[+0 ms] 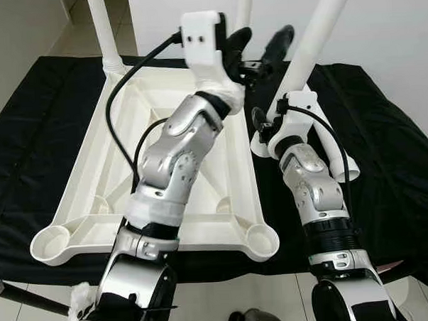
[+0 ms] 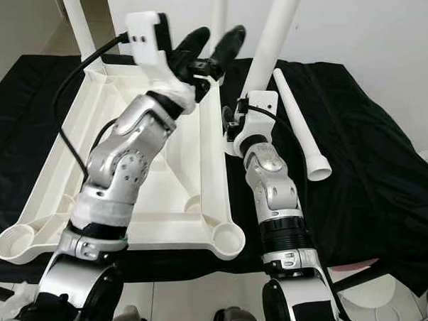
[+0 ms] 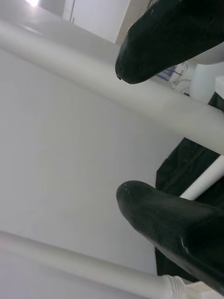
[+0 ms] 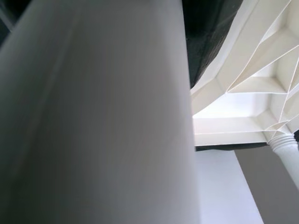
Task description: Building children table
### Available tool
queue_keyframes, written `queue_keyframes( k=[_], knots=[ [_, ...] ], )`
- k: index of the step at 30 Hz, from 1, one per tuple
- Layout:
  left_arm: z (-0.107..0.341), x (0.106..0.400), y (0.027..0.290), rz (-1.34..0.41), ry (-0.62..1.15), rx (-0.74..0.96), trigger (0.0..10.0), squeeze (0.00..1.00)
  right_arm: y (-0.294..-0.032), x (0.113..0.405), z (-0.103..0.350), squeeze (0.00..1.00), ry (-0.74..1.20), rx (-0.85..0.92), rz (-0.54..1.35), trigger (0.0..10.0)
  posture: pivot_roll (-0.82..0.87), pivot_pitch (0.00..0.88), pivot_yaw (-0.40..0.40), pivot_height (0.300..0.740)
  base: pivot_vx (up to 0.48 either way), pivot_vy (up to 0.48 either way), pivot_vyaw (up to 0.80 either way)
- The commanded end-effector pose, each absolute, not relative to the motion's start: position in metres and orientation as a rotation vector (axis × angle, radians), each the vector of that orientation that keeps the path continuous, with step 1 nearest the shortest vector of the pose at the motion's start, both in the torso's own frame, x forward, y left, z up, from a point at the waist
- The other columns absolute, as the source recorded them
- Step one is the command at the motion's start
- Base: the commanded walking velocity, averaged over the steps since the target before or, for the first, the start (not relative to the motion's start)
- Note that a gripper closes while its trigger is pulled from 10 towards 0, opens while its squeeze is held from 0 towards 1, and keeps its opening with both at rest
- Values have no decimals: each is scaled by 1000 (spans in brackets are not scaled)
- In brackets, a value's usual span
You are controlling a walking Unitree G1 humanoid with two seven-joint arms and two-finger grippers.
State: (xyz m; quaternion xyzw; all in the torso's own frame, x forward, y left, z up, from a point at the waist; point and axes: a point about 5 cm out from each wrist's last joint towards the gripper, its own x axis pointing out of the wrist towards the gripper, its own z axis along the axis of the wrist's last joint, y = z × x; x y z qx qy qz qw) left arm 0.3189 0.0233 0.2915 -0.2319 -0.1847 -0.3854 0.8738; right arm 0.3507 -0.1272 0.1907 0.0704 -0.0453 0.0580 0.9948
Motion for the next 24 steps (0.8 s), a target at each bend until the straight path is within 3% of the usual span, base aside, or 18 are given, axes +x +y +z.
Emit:
queue_keyframes(
  k=[1,8,15,19,24],
  knots=[
    [290,316,24,-870,-392,-463,10000,0,-131,350,191,0,-105,157,89,10000,78,0,-43,740,0,0,0],
    [257,326,52,-686,-309,-300,10000,0,-138,346,192,0,-141,164,41,10000,80,9,-54,740,0,0,0],
    [229,326,68,-641,-235,-186,10000,0,-142,346,196,0,-150,157,39,10000,77,25,-72,740,0,0,0],
    [219,319,73,-680,-239,-167,10000,0,-147,350,203,0,-197,107,38,10000,75,37,-84,740,0,0,0],
    [211,291,67,-893,-262,-130,10000,0,-150,350,207,0,-216,84,46,10000,87,57,-102,740,0,0,0]
  ],
)
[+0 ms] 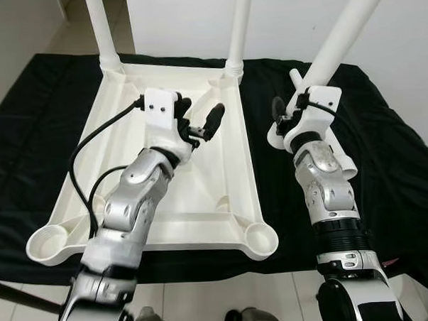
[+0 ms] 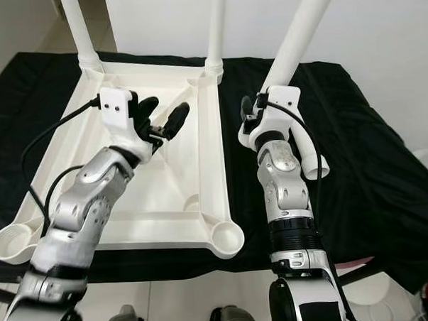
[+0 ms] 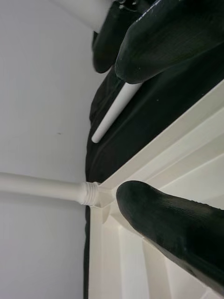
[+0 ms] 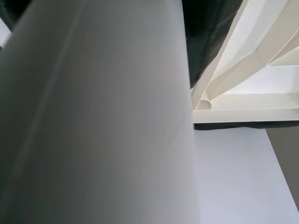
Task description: Building children table
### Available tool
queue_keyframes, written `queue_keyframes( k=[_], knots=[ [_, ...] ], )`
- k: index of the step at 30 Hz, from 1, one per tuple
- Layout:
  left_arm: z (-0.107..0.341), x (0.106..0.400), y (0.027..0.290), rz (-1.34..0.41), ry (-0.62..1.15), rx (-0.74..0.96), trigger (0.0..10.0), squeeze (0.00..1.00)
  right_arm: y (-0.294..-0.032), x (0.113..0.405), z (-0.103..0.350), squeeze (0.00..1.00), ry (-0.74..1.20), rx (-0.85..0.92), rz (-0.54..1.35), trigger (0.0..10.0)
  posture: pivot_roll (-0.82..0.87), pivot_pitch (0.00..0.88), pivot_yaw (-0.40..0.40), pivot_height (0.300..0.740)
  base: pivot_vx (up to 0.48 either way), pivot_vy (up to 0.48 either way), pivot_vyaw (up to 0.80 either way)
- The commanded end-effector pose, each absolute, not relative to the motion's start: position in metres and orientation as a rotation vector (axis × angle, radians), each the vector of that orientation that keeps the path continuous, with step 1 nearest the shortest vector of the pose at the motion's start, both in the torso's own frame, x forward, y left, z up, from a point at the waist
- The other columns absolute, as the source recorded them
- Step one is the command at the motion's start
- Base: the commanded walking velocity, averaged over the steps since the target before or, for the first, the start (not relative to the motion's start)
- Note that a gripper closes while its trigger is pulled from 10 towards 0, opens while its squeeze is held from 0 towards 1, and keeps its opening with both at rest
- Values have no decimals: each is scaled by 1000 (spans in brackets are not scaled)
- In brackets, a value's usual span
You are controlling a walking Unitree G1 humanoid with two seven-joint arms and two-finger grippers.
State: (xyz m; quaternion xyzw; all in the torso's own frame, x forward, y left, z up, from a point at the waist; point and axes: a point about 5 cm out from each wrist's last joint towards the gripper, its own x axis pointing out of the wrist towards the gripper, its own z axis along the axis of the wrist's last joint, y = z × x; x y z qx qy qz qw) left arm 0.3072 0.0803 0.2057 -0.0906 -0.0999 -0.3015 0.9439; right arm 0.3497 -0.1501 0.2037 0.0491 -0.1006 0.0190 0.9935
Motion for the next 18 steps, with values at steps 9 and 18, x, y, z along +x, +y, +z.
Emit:
queue_keyframes(
  k=[9,18],
  knots=[
    [198,265,68,-1067,-253,-57,10000,0,-149,353,206,0,-210,72,53,10000,100,58,-113,740,0,0,0],
    [162,241,81,-1217,-51,113,10000,0,-157,355,205,0,-215,45,39,10000,113,50,-106,740,0,0,0]
  ],
)
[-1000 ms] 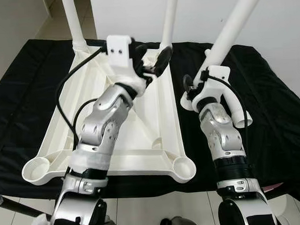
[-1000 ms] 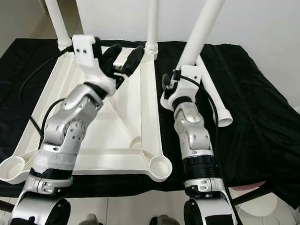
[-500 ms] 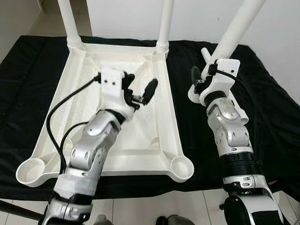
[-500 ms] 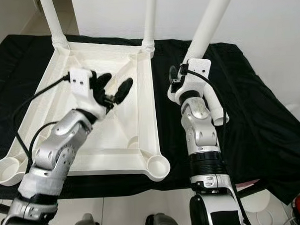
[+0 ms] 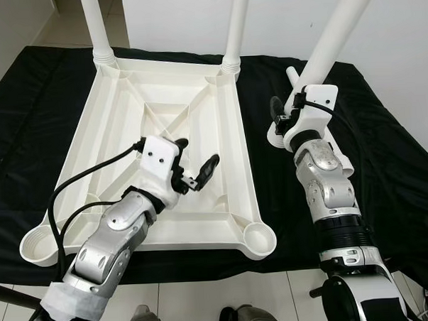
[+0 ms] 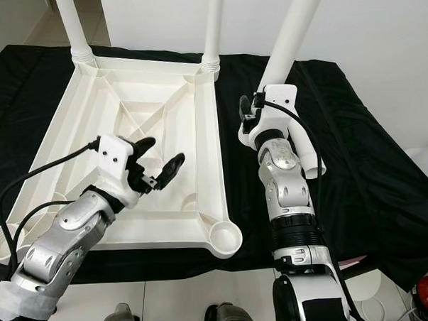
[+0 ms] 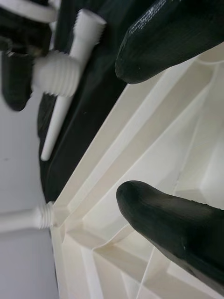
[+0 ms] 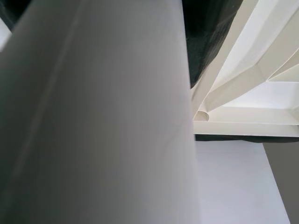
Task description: Building children table
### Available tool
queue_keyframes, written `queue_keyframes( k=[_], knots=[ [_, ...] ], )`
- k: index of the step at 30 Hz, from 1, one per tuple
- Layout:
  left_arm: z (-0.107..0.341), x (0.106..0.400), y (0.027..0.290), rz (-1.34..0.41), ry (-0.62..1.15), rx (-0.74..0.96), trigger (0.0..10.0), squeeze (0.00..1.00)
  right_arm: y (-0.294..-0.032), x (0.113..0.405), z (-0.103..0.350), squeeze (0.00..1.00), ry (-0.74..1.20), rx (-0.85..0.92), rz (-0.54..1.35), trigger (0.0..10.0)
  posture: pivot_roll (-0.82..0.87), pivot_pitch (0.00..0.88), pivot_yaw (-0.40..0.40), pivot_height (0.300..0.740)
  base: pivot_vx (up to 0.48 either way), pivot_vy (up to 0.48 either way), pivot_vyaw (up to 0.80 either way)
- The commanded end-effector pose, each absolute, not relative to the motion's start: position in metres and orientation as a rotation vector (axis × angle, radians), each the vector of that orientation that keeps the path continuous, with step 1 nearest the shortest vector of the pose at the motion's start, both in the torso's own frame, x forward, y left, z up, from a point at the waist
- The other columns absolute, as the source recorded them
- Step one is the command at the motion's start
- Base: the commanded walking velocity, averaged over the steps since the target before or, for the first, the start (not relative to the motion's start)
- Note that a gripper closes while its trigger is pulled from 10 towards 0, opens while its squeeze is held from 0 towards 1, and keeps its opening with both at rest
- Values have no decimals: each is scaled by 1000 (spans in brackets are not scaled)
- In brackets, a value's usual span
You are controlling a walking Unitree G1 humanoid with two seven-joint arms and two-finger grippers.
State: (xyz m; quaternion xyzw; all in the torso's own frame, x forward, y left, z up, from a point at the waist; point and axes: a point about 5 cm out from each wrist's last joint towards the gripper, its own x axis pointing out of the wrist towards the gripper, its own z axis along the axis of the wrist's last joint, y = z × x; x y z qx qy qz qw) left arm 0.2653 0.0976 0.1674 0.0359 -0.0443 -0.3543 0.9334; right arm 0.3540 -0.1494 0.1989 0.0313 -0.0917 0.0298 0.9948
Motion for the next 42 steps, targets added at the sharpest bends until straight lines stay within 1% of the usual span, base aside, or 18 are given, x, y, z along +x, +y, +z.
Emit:
queue_keyframes(
  k=[1,4,9,15,16,21,22,27,29,34,37,38,40,41,42],
  knots=[
    [162,241,81,-1217,-51,113,10000,0,-157,355,205,0,-215,45,39,10000,113,50,-106,740,0,0,0],
    [153,241,86,-1228,-9,187,10000,0,-160,356,205,0,-218,38,27,10000,110,39,-98,740,0,0,0],
    [144,239,91,-1249,31,241,10000,0,-162,356,204,0,-220,32,13,10000,105,31,-88,740,0,0,0],
    [138,242,90,-1256,55,331,10000,0,-163,356,205,0,-224,30,4,10000,102,33,-83,740,0,0,0],
    [134,244,91,-1238,73,367,10000,0,-163,356,204,0,-224,28,4,10000,101,34,-82,740,0,0,0],
    [126,250,94,-1206,117,429,10000,0,-163,356,204,0,-223,25,3,10000,100,36,-84,740,0,0,0],
    [119,258,98,-1174,151,502,10000,0,-163,356,203,0,-223,23,4,10000,98,37,-85,740,0,0,0],
    [113,268,99,-1114,171,567,10000,0,-163,356,204,0,-226,18,5,10000,98,35,-85,740,0,0,0],
    [110,277,98,-1064,176,613,10000,0,-163,357,205,0,-227,16,3,10000,100,34,-84,740,0,0,0],
    [113,282,91,-1051,157,614,10000,0,-162,358,205,0,-227,17,6,10000,102,35,-84,740,0,0,0],
    [115,284,84,-1058,140,600,10000,0,-160,358,205,0,-228,17,11,10000,102,33,-85,740,0,0,0],
    [117,285,75,-1065,127,576,10000,0,-159,358,205,0,-227,18,16,10000,101,35,-88,740,0,0,0],
    [117,285,75,-1065,127,576,10000,0,-159,358,205,0,-227,18,16,10000,101,35,-88,740,0,0,0],
    [117,286,69,-1067,115,568,10000,0,-158,358,205,0,-228,18,22,10000,98,36,-89,740,0,0,0],
    [117,286,69,-1067,115,568,10000,0,-158,358,205,0,-228,18,22,10000,98,36,-89,740,0,0,0]
  ],
)
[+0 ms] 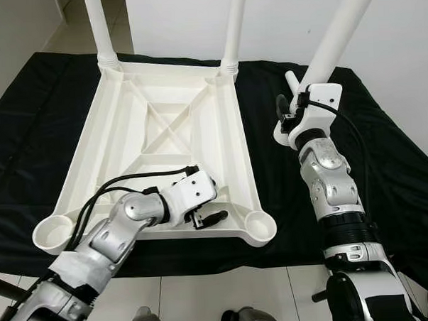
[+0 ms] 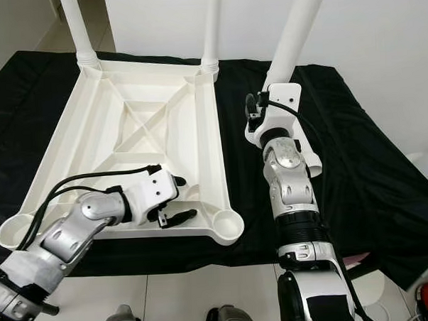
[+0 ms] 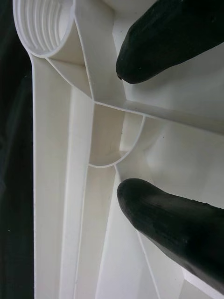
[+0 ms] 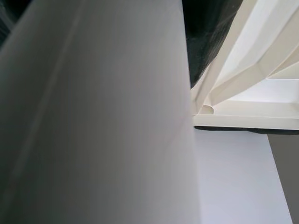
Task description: Building children table
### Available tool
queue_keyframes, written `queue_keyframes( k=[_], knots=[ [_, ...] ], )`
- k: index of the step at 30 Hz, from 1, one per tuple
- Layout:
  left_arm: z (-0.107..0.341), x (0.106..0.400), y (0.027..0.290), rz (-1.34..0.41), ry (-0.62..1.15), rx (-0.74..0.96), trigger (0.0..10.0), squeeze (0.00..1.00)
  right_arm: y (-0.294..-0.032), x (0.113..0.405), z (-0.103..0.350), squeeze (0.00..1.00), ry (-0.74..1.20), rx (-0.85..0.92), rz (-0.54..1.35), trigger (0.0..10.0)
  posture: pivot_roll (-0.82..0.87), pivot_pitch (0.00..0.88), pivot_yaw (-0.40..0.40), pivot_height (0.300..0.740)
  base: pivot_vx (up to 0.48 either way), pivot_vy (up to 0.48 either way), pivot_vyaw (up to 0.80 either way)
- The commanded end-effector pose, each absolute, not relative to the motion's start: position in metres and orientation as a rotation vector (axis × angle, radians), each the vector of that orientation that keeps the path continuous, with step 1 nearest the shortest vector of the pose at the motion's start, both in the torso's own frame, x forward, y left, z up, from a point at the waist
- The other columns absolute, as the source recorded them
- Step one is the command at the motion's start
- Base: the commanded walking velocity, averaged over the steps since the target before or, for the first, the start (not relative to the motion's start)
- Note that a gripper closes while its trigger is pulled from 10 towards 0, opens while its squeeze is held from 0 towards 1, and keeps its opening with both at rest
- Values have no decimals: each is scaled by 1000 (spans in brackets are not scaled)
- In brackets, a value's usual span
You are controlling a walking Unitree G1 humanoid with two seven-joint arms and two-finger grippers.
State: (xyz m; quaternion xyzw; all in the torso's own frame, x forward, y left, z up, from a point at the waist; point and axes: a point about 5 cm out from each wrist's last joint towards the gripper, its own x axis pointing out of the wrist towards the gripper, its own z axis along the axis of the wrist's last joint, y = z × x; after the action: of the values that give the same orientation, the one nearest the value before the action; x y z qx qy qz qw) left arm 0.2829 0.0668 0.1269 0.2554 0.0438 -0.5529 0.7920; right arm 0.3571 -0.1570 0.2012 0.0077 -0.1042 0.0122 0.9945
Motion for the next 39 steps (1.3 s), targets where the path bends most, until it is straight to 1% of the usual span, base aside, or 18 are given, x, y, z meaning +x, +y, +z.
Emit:
queue_keyframes(
  k=[1,4,6,11,20,24,29,33,39],
  knots=[
    [114,289,57,-1064,103,550,10000,0,-156,359,205,0,-229,17,28,10000,91,34,-89,740,0,0,0],
    [113,291,46,-1054,89,535,10000,0,-156,359,206,0,-230,16,31,10000,89,34,-88,740,0,0,0],
    [113,292,45,-1050,84,534,10000,0,-156,359,206,0,-231,16,32,10000,89,34,-88,740,0,0,0],
    [119,296,25,-1021,44,480,10000,0,-156,358,206,0,-234,18,29,10000,79,34,-79,740,0,0,0],
    [124,302,16,-961,18,434,10000,0,-155,355,202,0,-230,15,36,10000,75,33,-75,740,0,0,0],
    [129,305,7,-942,-22,418,10000,0,-153,353,200,0,-229,16,60,10000,76,25,-73,740,0,0,0],
    [134,307,12,-951,-40,434,10000,0,-151,349,199,0,-239,15,102,10000,79,22,-73,740,0,0,0],
    [132,311,24,-945,-28,457,10000,0,-149,344,193,0,-241,4,142,10000,94,11,-71,740,0,0,0],
    [132,311,20,-949,-38,471,10000,0,-148,341,191,0,-244,9,154,10000,93,2,-71,740,0,0,0]
  ],
)
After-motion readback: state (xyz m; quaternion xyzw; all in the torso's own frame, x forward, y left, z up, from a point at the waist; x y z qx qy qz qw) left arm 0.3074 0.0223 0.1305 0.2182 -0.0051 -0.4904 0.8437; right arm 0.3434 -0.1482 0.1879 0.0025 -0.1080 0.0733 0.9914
